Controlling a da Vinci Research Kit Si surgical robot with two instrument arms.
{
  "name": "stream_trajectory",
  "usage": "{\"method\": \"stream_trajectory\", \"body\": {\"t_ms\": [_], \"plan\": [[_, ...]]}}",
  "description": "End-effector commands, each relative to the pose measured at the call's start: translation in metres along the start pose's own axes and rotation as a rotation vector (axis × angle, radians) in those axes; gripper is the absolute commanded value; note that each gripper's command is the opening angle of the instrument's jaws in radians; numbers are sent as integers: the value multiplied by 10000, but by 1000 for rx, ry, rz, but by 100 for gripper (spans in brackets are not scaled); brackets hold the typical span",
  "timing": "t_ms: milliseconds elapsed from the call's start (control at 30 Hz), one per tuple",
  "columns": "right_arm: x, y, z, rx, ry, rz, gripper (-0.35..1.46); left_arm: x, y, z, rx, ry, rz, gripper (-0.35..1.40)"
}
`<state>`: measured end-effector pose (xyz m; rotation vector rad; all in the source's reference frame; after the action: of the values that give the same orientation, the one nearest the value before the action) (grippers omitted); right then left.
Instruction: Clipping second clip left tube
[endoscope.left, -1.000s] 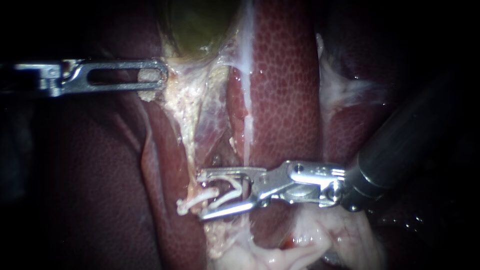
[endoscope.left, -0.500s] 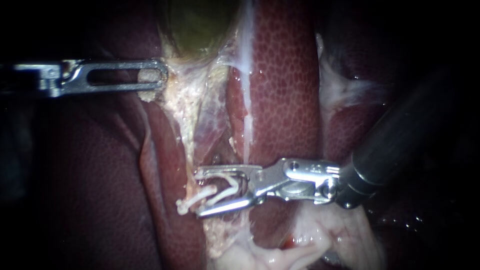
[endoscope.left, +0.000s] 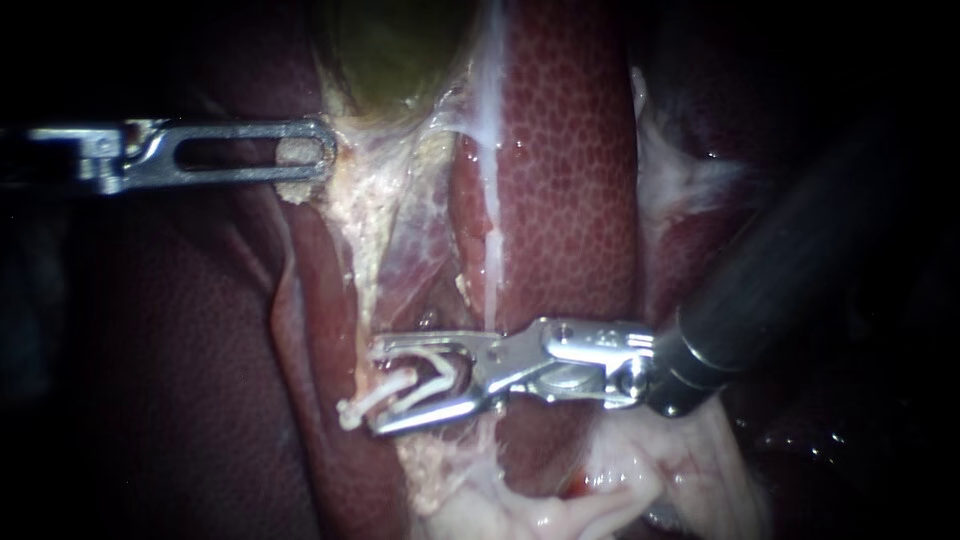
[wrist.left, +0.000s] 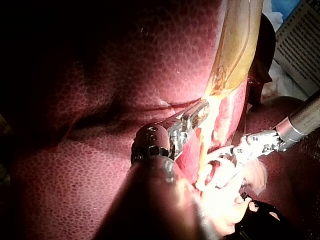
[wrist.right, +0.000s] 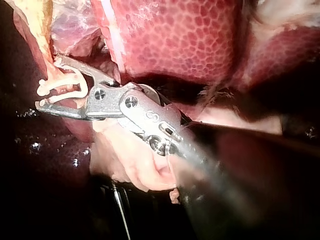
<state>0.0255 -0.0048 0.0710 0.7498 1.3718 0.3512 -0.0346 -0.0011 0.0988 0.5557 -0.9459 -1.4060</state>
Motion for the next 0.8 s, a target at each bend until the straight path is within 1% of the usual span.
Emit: {"method": "stream_trajectory", "body": {"t_ms": [33, 333, 567, 700, 800], "plan": [[0, 0, 2, -2, -1, 0, 59, 0, 0, 1, 0, 0, 0, -35], [0, 0, 6, 5, -1, 0, 59, 0, 0, 1, -1, 0, 0, -35], [2, 4, -6, 11, -1, 3, 59, 1, 0, 0, 0, 0, 0, -35], [1, 6, -12, 7, 0, 4, 59, 1, 0, 0, 0, 0, 0, -35], [3, 9, -18, 2, -2, 6, 59, 1, 0, 0, 0, 0, 0, -35]]}}
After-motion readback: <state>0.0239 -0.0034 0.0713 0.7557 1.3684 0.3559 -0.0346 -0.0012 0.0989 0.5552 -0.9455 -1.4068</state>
